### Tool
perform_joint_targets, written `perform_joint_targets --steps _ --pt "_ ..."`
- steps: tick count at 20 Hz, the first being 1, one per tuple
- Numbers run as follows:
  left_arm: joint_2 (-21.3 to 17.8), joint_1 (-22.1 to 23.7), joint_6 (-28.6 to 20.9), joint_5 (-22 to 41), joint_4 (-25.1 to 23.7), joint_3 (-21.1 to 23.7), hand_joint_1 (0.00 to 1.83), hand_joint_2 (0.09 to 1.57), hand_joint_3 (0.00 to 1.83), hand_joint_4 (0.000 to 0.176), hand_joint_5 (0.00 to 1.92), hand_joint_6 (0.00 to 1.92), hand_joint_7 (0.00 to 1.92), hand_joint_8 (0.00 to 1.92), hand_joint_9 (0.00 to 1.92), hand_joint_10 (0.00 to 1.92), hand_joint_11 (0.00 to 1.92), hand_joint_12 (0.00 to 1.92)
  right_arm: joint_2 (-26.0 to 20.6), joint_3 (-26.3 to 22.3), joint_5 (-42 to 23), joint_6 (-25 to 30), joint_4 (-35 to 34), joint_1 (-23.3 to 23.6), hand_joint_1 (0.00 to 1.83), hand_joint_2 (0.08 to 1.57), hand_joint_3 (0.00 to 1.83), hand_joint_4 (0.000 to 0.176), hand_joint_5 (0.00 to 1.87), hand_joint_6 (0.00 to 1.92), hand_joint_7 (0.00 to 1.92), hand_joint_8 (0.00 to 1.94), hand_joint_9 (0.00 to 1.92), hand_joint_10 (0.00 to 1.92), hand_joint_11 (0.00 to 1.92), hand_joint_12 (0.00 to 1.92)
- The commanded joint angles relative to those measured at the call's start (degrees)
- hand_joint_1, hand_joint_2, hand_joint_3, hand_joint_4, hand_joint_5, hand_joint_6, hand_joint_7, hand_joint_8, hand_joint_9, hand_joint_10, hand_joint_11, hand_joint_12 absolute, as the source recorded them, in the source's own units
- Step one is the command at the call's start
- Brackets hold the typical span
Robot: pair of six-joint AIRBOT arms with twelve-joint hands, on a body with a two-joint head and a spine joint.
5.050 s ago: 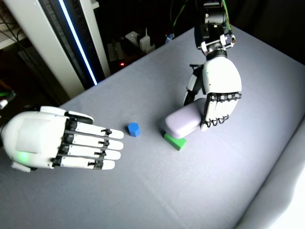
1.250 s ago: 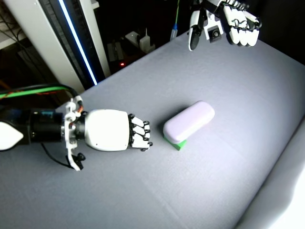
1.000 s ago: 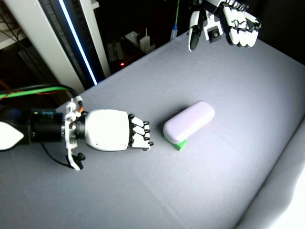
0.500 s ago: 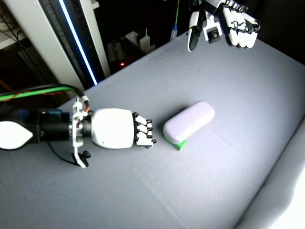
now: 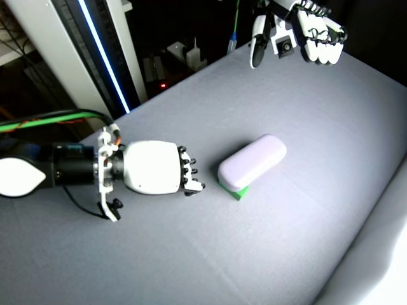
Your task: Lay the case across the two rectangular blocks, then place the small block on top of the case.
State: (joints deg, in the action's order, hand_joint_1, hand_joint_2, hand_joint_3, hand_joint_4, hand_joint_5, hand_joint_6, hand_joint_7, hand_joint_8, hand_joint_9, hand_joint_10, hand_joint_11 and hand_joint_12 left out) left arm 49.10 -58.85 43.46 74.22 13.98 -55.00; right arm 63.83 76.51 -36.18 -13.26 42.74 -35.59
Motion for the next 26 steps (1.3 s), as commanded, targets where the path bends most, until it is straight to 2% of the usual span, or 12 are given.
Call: perform_joint_targets --steps 1,8,9,10,11,13,14,18,19,20,21,26 --pt "0.2 0.5 -0.4 7.0 -0.4 -0.4 0.88 0.91 0.0 0.0 0.39 0.0 0.36 0.0 0.32 0.01 0.0 0.99 0.0 0.0 -4.8 0.3 -2.0 0.6 1.23 1.12 0.0 0.0 0.89 1.08 1.07 0.91 0.94 0.86 0.64 1.39" --pt "0.2 0.4 -0.5 7.0 -0.4 -0.4 0.86 0.91 0.0 0.0 0.38 0.0 0.34 0.0 0.3 0.0 0.0 0.96 0.0 0.3 -4.9 0.3 -2.5 0.6 1.24 1.12 0.0 0.0 0.89 1.04 1.07 0.96 0.93 0.94 0.65 1.48" --pt "0.2 0.4 -0.5 7.0 -0.4 -0.4 0.87 0.91 0.0 0.0 0.38 0.0 0.34 0.0 0.31 0.0 0.0 0.93 0.0 0.4 -4.9 0.3 -2.6 0.6 1.24 1.11 0.0 0.0 0.91 1.01 1.09 0.93 0.94 0.92 0.65 1.44" --pt "0.2 0.4 -0.5 7.0 -0.4 -0.4 0.87 0.91 0.0 0.0 0.37 0.0 0.34 0.0 0.3 0.0 0.0 0.92 0.0 0.4 -4.9 0.3 -2.7 0.6 1.36 1.08 0.0 0.0 0.93 0.94 1.12 0.8 0.99 1.1 0.71 1.4" --pt "0.2 0.4 -0.5 7.0 -0.4 -0.4 0.88 0.91 0.0 0.0 0.38 0.0 0.35 0.01 0.31 0.01 0.0 0.91 -0.1 0.5 -4.9 0.3 -2.8 0.7 1.28 1.08 0.0 0.0 0.95 0.95 1.14 0.83 1.03 1.04 0.82 1.41" --pt "0.2 0.3 -0.6 7.0 -0.4 -0.4 0.88 0.91 0.0 0.0 0.38 0.0 0.35 0.0 0.31 0.0 0.0 0.89 -0.3 0.6 -5.3 0.3 -3.2 1.1 1.26 1.08 0.0 0.0 0.96 0.97 1.17 0.79 1.04 0.95 0.8 1.42" --pt "0.2 0.1 -0.8 7.2 -0.4 -0.3 0.9 0.9 0.0 0.0 0.39 0.0 0.36 0.0 0.32 0.0 0.0 0.92 -0.9 0.5 -6.6 0.3 -4.1 1.7 1.38 1.07 0.0 0.0 0.94 1.07 1.2 0.52 1.0 1.05 0.71 1.32" --pt "0.0 -0.4 -1.0 7.4 -0.3 -0.2 0.9 0.91 0.0 0.0 0.4 0.0 0.35 0.0 0.31 0.0 0.0 0.95 -2.2 0.5 -10.0 0.3 -6.9 2.8 1.25 1.07 0.0 0.0 0.96 1.01 1.2 0.69 1.08 0.75 0.79 1.45" --pt "-0.1 -0.6 -1.0 7.5 -0.3 -0.2 0.9 0.91 0.0 0.0 0.4 0.0 0.35 0.0 0.31 0.0 0.0 0.95 -2.5 0.6 -11.1 0.1 -7.7 3.2 1.25 1.07 0.0 0.0 0.96 1.01 1.2 0.69 1.08 0.75 0.79 1.45" --pt "-0.1 -0.9 -1.1 7.6 -0.1 -0.1 0.91 0.91 0.0 0.0 0.42 0.0 0.38 0.01 0.34 0.01 0.0 1.0 -2.7 0.6 -12.1 -0.2 -8.5 3.8 1.27 1.06 0.0 0.0 1.06 0.74 1.17 0.86 1.07 0.96 0.84 1.52" --pt "-0.3 -1.2 -1.1 7.9 0.1 0.0 0.91 0.91 0.0 0.0 0.42 0.0 0.38 0.01 0.34 0.01 0.0 1.01 -2.9 0.6 -12.8 -0.5 -8.9 4.6 1.27 1.05 0.0 0.0 1.07 0.71 1.17 0.86 1.08 1.0 0.88 1.49" --pt "-0.6 -3.4 -1.7 9.4 1.4 0.4 0.91 0.91 0.0 0.0 0.42 0.0 0.39 0.0 0.35 0.0 0.0 1.02 -2.4 1.0 -13.4 -3.4 -9.4 10.2 1.39 1.06 0.0 0.0 1.01 0.94 1.15 0.64 1.01 1.07 0.77 1.33"
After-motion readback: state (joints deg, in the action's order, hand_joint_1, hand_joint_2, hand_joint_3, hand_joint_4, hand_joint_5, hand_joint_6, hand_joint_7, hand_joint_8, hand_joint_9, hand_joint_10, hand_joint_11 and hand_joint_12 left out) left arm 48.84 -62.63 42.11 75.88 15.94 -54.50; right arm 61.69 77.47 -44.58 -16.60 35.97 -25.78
